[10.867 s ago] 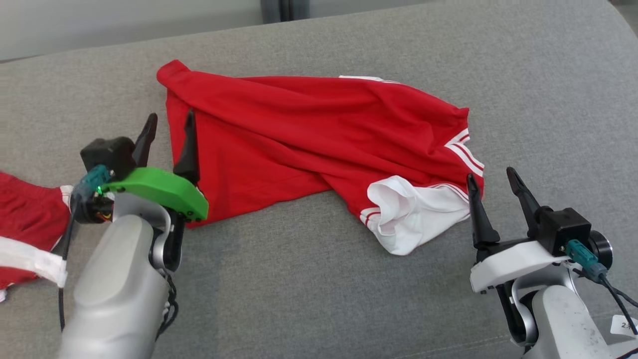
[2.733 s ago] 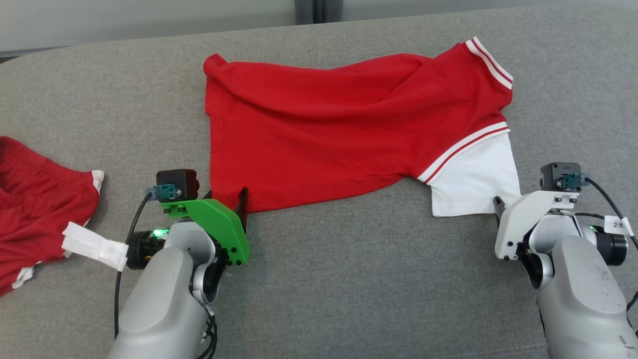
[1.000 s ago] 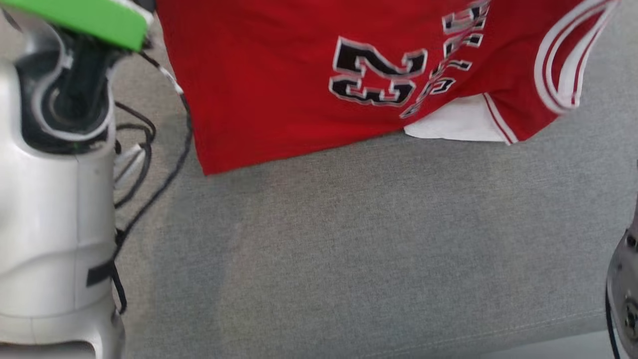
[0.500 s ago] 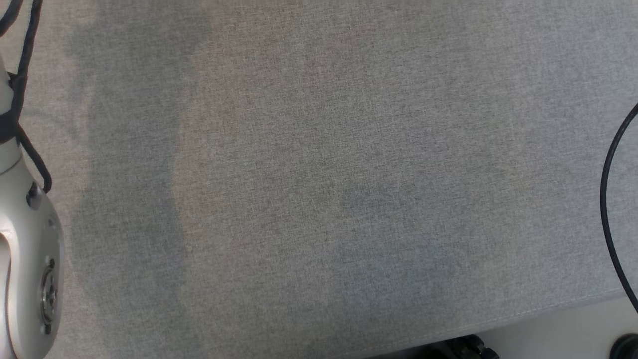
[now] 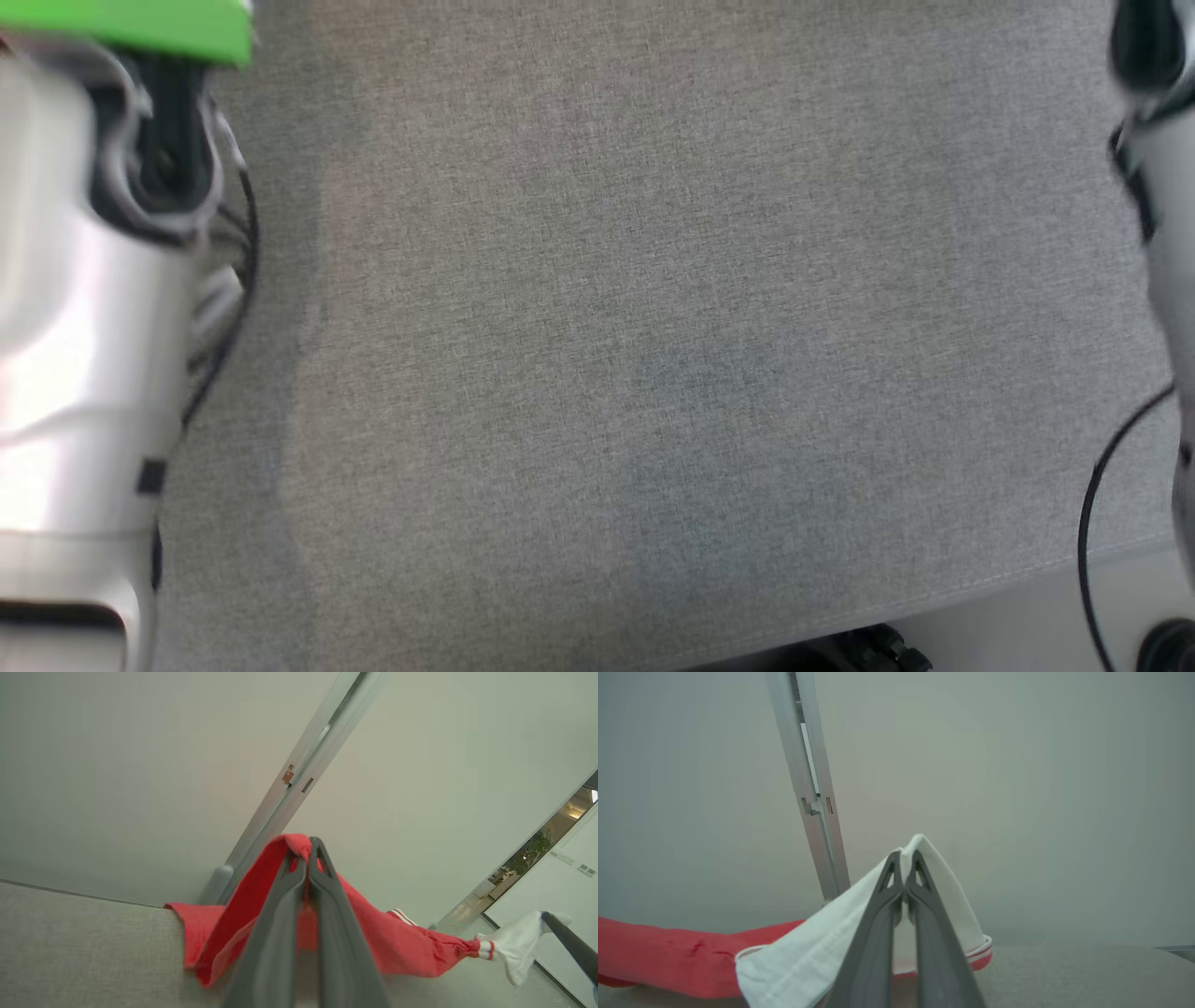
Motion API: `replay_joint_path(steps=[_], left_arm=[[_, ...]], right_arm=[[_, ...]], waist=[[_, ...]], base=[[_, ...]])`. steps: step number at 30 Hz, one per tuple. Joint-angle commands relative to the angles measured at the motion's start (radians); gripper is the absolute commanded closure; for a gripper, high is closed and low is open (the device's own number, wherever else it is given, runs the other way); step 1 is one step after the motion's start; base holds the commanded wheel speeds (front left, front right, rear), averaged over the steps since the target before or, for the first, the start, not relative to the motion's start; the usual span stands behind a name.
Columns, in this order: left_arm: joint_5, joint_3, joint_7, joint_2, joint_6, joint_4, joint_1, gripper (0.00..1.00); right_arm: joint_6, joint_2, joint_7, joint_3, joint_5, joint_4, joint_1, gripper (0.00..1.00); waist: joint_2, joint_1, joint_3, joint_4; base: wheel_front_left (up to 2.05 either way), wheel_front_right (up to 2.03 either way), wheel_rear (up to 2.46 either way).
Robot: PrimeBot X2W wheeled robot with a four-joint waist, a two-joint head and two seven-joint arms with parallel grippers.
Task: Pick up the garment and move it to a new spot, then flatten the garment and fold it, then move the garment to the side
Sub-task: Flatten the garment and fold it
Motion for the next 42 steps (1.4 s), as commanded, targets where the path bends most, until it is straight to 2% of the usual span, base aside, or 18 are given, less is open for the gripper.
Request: replay_joint_path(steps=[1,5,9,14,21,30,38,42], left_arm=[[-0.004,-0.006,-0.004,0.003,-0.004,0.000,0.056,1.00],[-0.022,-0.015,-0.004,0.002,-0.004,0.020,0.199,1.00],[-0.037,-0.024,-0.004,0.006,-0.004,0.022,0.333,1.00],[-0.009,-0.035,-0.004,0.001,-0.004,0.023,0.514,1.00],[0.022,-0.065,-0.003,-0.026,0.003,0.002,0.698,1.00],[0.038,-0.119,0.052,-0.004,0.067,-0.079,0.865,1.00],[0.041,-0.127,0.089,0.029,0.131,-0.116,0.937,1.00],[0.036,-0.136,0.133,0.051,0.155,-0.140,0.963,1.00]], right_arm=[[-0.001,-0.010,0.009,0.007,0.031,-0.009,0.062,1.00],[-0.001,-0.025,0.069,0.010,0.100,-0.051,0.230,1.00],[-0.001,-0.022,0.177,-0.025,0.142,-0.103,0.387,1.00],[-0.001,-0.002,0.369,-0.114,0.095,-0.180,0.587,1.00],[-0.001,0.105,0.602,-0.287,-0.019,-0.365,0.835,1.00],[-0.001,0.218,0.885,-0.419,-0.143,-0.663,1.088,1.00],[-0.001,0.240,1.095,-0.453,-0.133,-0.813,1.251,1.00],[-0.001,0.240,1.125,-0.466,-0.107,-0.847,1.283,1.00]], waist=[[0.0000,-0.0002,-0.032,0.014],[0.0000,-0.0002,-0.102,0.024],[0.0000,-0.0002,-0.185,0.033],[0.0000,-0.0002,-0.288,0.044],[0.0000,-0.0002,-0.388,0.069],[0.0000,-0.0002,-0.449,0.093],[0.0000,-0.0002,-0.477,0.099],[0.0000,-0.0002,-0.486,0.099]], base=[[0.00,0.00,0.00],[0.00,0.00,0.00],[0.00,0.00,0.00],[0.00,0.00,0.00],[0.00,0.00,0.00],[0.00,0.00,0.00],[0.00,0.00,0.00],[0.00,0.00,0.00]])
